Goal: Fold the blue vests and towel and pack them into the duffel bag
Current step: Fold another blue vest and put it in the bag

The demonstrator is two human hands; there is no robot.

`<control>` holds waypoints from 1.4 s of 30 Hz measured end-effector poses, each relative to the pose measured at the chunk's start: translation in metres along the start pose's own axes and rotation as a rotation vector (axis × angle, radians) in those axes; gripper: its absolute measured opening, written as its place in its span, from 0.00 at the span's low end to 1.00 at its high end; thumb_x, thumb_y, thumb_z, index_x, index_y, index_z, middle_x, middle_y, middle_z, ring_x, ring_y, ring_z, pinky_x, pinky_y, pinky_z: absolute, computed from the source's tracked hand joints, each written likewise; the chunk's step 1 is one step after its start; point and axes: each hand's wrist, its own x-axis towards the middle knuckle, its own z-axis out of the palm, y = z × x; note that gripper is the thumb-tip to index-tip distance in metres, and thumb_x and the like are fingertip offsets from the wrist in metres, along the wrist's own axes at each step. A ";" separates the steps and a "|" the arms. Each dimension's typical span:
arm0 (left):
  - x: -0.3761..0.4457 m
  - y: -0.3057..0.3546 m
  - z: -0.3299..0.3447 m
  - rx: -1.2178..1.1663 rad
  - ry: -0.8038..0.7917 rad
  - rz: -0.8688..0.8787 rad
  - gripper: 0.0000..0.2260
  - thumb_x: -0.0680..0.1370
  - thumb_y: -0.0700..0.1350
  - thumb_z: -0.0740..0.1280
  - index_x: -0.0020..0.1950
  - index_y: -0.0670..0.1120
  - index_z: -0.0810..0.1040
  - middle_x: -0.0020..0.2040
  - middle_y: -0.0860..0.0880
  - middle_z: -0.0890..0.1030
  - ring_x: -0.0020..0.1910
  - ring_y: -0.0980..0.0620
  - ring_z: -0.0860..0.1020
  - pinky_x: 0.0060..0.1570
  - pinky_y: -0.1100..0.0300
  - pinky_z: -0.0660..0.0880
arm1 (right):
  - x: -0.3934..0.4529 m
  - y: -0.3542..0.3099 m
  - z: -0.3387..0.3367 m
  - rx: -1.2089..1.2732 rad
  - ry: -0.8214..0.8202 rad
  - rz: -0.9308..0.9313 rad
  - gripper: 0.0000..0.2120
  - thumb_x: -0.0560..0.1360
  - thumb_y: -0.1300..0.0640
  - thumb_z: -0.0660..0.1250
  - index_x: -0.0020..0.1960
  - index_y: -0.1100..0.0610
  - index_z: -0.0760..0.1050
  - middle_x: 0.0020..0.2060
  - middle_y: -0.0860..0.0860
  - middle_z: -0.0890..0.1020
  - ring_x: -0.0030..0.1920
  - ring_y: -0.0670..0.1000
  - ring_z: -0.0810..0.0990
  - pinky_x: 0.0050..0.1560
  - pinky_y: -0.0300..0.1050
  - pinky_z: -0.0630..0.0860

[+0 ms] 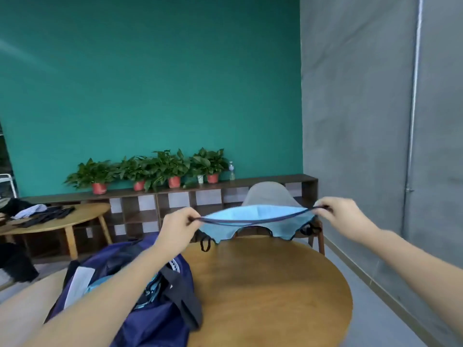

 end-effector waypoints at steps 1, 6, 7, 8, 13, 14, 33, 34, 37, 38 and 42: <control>-0.028 -0.009 0.011 -0.038 -0.055 -0.021 0.09 0.77 0.42 0.72 0.41 0.55 0.80 0.37 0.55 0.84 0.37 0.61 0.81 0.41 0.61 0.77 | -0.023 0.005 0.011 0.004 -0.073 0.026 0.09 0.79 0.56 0.70 0.41 0.46 0.78 0.37 0.46 0.83 0.38 0.46 0.81 0.39 0.37 0.73; -0.137 -0.038 0.047 -0.025 -0.290 -0.092 0.07 0.72 0.45 0.77 0.35 0.51 0.83 0.31 0.60 0.81 0.33 0.62 0.78 0.34 0.69 0.70 | -0.119 0.014 0.049 -0.092 -0.410 0.100 0.15 0.75 0.52 0.74 0.33 0.46 0.72 0.30 0.44 0.77 0.34 0.43 0.75 0.36 0.34 0.69; -0.152 -0.041 0.051 -0.039 -0.331 -0.110 0.08 0.71 0.47 0.78 0.34 0.50 0.83 0.31 0.59 0.82 0.31 0.61 0.77 0.33 0.68 0.70 | -0.133 0.016 0.053 -0.110 -0.483 0.126 0.13 0.74 0.52 0.73 0.33 0.47 0.73 0.30 0.45 0.76 0.34 0.43 0.74 0.36 0.36 0.69; -0.164 -0.043 0.052 -0.058 -0.367 -0.121 0.09 0.70 0.49 0.79 0.34 0.48 0.83 0.31 0.57 0.82 0.30 0.61 0.76 0.34 0.66 0.70 | -0.144 0.019 0.055 -0.129 -0.540 0.145 0.12 0.73 0.51 0.73 0.33 0.49 0.74 0.31 0.46 0.76 0.34 0.43 0.73 0.36 0.36 0.68; -0.192 -0.041 0.053 -0.183 -0.457 -0.158 0.12 0.74 0.49 0.76 0.36 0.47 0.77 0.29 0.53 0.78 0.31 0.59 0.71 0.37 0.61 0.68 | -0.169 0.023 0.039 -0.028 -0.711 0.240 0.15 0.71 0.49 0.77 0.36 0.57 0.76 0.32 0.48 0.82 0.38 0.45 0.85 0.41 0.39 0.78; -0.192 -0.040 0.052 -0.194 -0.455 -0.160 0.12 0.74 0.50 0.75 0.36 0.48 0.76 0.29 0.53 0.75 0.31 0.58 0.69 0.37 0.60 0.66 | -0.170 0.022 0.034 0.003 -0.747 0.268 0.16 0.72 0.50 0.78 0.35 0.56 0.74 0.32 0.49 0.82 0.40 0.45 0.86 0.44 0.41 0.80; -0.014 -0.062 0.114 -0.045 -0.091 -0.119 0.08 0.82 0.48 0.67 0.44 0.50 0.78 0.42 0.52 0.82 0.43 0.50 0.78 0.40 0.63 0.68 | -0.005 0.067 0.081 -0.013 -0.327 0.291 0.07 0.76 0.52 0.72 0.47 0.56 0.82 0.41 0.51 0.86 0.47 0.51 0.85 0.50 0.46 0.77; -0.003 -0.071 0.127 0.006 -0.112 -0.147 0.07 0.83 0.48 0.65 0.46 0.51 0.78 0.44 0.50 0.82 0.44 0.48 0.77 0.40 0.59 0.68 | 0.001 0.070 0.098 -0.055 -0.317 0.287 0.09 0.78 0.52 0.71 0.55 0.55 0.81 0.50 0.51 0.85 0.55 0.53 0.83 0.55 0.47 0.76; 0.009 -0.086 0.167 0.229 -0.283 -0.219 0.14 0.84 0.49 0.61 0.69 0.49 0.73 0.61 0.45 0.79 0.57 0.43 0.76 0.53 0.52 0.72 | -0.003 0.075 0.151 -0.125 -0.422 0.334 0.29 0.80 0.48 0.67 0.77 0.54 0.63 0.74 0.55 0.68 0.70 0.57 0.71 0.68 0.50 0.70; 0.004 -0.086 0.181 0.312 -0.330 -0.194 0.18 0.84 0.49 0.60 0.74 0.49 0.68 0.66 0.45 0.76 0.63 0.42 0.74 0.58 0.49 0.71 | -0.010 0.076 0.168 -0.122 -0.477 0.334 0.31 0.80 0.47 0.67 0.79 0.53 0.60 0.77 0.54 0.63 0.72 0.56 0.69 0.70 0.49 0.69; -0.039 -0.073 0.228 0.276 -0.453 0.026 0.17 0.83 0.46 0.59 0.72 0.49 0.71 0.69 0.50 0.74 0.70 0.46 0.70 0.66 0.52 0.67 | -0.044 0.072 0.227 -0.107 -0.657 0.278 0.30 0.82 0.41 0.61 0.79 0.53 0.61 0.79 0.51 0.59 0.77 0.53 0.63 0.74 0.49 0.64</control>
